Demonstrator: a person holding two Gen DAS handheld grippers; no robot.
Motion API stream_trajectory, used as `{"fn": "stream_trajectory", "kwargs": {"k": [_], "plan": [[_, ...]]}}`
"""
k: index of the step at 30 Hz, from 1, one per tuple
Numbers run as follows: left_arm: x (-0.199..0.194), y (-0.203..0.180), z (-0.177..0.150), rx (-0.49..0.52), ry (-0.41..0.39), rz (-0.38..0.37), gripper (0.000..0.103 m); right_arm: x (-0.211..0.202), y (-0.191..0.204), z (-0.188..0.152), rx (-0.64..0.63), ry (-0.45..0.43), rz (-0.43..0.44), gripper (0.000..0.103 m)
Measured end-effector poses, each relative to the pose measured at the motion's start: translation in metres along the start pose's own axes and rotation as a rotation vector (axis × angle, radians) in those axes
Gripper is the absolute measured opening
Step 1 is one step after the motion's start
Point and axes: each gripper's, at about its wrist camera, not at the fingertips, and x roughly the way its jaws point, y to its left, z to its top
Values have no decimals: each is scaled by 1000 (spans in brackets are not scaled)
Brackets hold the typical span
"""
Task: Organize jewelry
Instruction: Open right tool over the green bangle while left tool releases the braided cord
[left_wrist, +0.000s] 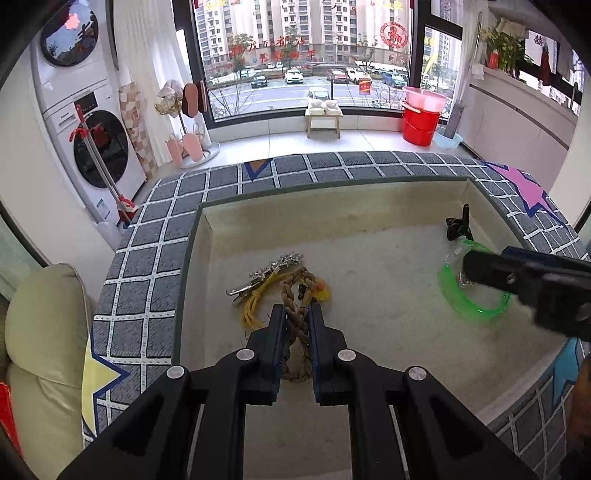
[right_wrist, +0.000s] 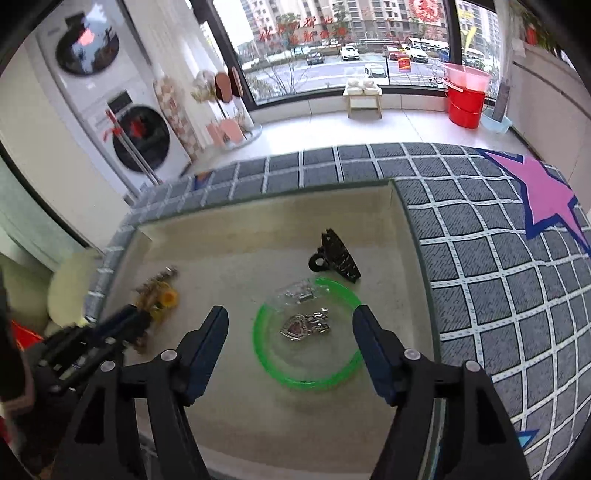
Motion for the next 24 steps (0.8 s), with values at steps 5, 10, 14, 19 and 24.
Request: {"fn": "stream_trajectory", "kwargs": {"k": [5,10,14,19,24], "plan": [[-4,0,0,6,-8,-3,27,-18,-2,-3,35,-37,9,74],[-6,0,2,2,-12,0,27,-30,-6,-10,49,-48,6,74],[-9,0,3,-9,-29,4,27,-37,-10,-18,62,-48,6,74],[-14,2,4,-18,-48,11,93,-46,-16,-25,73,-56,10,74],[-32,3,6,-28,-125,18,103,-49,-20,-30,81,-45,8,74]]}}
